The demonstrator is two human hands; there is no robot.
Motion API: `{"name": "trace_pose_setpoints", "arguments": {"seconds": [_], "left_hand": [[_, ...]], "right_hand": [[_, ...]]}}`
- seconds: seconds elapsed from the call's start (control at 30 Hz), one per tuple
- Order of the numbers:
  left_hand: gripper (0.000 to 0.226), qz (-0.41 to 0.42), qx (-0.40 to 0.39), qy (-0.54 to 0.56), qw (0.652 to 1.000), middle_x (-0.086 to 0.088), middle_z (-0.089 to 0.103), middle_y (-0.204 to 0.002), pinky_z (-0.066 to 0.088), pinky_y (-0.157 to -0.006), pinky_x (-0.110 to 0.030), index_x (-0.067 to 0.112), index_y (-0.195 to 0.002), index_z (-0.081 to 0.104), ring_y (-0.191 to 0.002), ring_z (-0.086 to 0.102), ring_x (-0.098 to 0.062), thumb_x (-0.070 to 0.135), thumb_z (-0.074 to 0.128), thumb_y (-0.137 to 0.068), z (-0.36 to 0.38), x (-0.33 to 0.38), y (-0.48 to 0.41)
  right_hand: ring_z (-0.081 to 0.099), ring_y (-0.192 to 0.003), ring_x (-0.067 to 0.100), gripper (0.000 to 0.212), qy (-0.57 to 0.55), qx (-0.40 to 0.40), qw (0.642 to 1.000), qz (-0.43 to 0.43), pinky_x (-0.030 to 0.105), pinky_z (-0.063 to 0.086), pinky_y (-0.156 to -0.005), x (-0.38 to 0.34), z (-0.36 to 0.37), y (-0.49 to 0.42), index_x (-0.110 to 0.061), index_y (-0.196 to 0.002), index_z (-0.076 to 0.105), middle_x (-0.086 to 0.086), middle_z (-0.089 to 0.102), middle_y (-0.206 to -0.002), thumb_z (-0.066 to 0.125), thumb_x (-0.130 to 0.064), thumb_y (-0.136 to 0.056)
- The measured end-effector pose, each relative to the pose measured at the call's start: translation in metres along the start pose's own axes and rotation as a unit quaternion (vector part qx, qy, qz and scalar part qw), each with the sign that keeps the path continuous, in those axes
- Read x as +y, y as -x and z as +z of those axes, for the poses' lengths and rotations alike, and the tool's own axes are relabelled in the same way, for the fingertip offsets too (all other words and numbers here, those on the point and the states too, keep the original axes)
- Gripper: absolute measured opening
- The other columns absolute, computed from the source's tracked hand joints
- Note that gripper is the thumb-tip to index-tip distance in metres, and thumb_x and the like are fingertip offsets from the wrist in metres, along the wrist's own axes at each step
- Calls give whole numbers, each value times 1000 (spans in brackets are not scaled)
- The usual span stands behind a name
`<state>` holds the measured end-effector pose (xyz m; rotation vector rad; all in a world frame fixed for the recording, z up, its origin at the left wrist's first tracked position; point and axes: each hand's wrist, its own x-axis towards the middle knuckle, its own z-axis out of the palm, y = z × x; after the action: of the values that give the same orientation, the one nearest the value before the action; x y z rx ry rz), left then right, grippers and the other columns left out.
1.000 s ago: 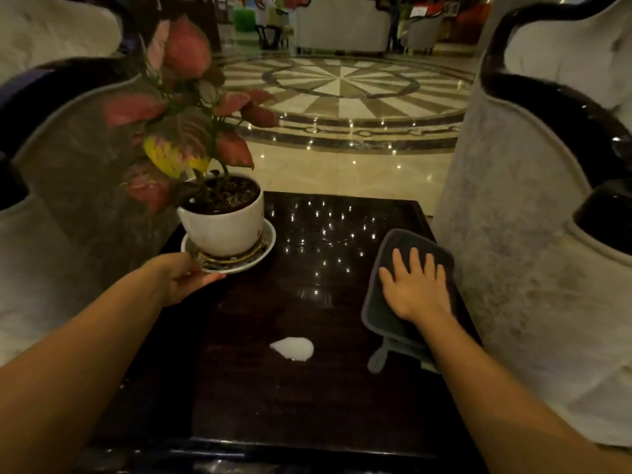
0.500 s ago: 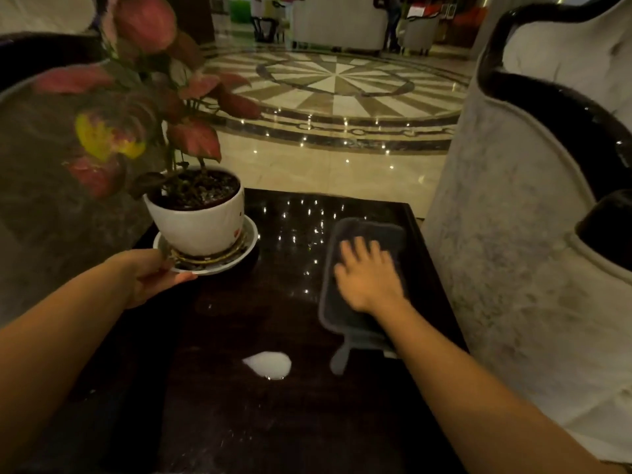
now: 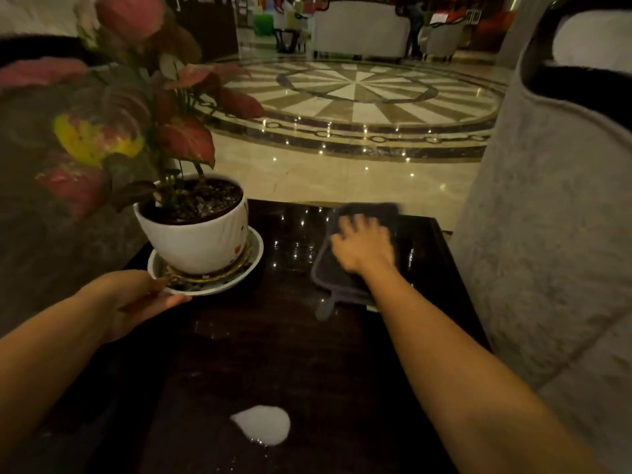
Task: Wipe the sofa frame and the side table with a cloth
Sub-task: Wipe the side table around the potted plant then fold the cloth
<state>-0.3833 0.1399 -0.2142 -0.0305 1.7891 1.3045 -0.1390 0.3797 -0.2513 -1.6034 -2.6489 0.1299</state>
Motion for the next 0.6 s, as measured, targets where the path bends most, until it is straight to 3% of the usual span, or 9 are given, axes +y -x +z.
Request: {"name": "trace_pose_setpoints", "arguments": {"seconds": [0.07, 0.13, 0.2, 0.27, 0.33, 0.37, 0.47, 0.53, 0.6], "left_hand": [[38, -3, -8, -10, 1000, -23, 53, -135, 49, -32, -21, -10, -137, 42, -96, 68, -26, 4, 36, -103, 1, 3, 2], [37, -3, -5, -14, 1000, -24, 53, -135, 52, -36, -21, -11, -136, 42, -97, 67, -26, 4, 36, -103, 1, 3, 2], [37, -2, -10, -24, 1000, -25, 56, -132, 52, -38, -20, -11, -136, 43, -114, 61, -28, 4, 37, -103, 2, 4, 3], [36, -1, -9, -32, 999, -27, 65, -117, 50, -34, -20, -13, -133, 43, -105, 67, -24, 5, 37, -103, 3, 3, 7], [36, 0, -14, -38, 999, -29, 65, -115, 49, -34, -19, -16, -131, 43, -105, 67, -23, 5, 35, -103, 4, 3, 7], [37, -3, -19, -43, 999, -29, 64, -118, 49, -34, -19, -18, -131, 43, -109, 63, -24, 5, 34, -104, 5, 3, 9], [37, -4, -9, -63, 998, -27, 63, -121, 49, -35, -19, -15, -135, 41, -116, 59, -26, 1, 31, -103, 4, 6, 11], [40, -2, -8, -68, 998, -22, 52, -139, 47, -32, -20, -9, -142, 37, -127, 53, -28, 0, 30, -103, 1, 8, 13], [42, 0, -19, -76, 997, -18, 47, -144, 46, -30, -21, -5, -145, 33, -123, 57, -27, 1, 30, -103, 3, 9, 13]], "right_hand": [[12, -152, 27, 62, 23, -37, 965, -260, 44, 13, -120, -10, 10, 18, -39, -156, 16, 1, 14, -167, 17, -50, -95], [4, -152, 15, 60, 10, -88, 921, -379, 36, 1, -120, 20, 2, 19, -48, -154, 9, -8, 9, -167, 19, -48, -95], [6, -153, 20, 59, 40, -58, 955, -287, 41, 5, -122, 56, -2, 8, -43, -156, 10, -4, 9, -168, 21, -47, -98], [8, -153, 31, 60, 35, -21, 999, -23, 49, 9, -124, 78, -6, -1, -31, -158, 12, 6, 9, -168, 20, -49, -101], [4, -153, 38, 66, -10, -19, 987, 161, 53, 5, -123, 59, -9, 1, -23, -159, 12, 13, 6, -168, 17, -51, -100], [4, -152, 39, 67, -24, -18, 985, 167, 53, 5, -123, 37, -8, 6, -21, -159, 12, 14, 6, -167, 17, -52, -100], [5, -153, 34, 64, -16, -30, 998, -51, 51, 7, -122, -24, 1, 45, -27, -159, 12, 9, 6, -168, 19, -51, -100], [-2, -154, 25, 62, 21, -50, 963, -264, 45, 1, -123, -34, 10, 94, -36, -158, 7, 1, 2, -169, 17, -50, -99], [-15, -152, 14, 60, 30, -76, 910, -406, 33, -14, -120, -8, 9, 138, -47, -155, 1, -11, -5, -167, 18, -49, -97]]}}
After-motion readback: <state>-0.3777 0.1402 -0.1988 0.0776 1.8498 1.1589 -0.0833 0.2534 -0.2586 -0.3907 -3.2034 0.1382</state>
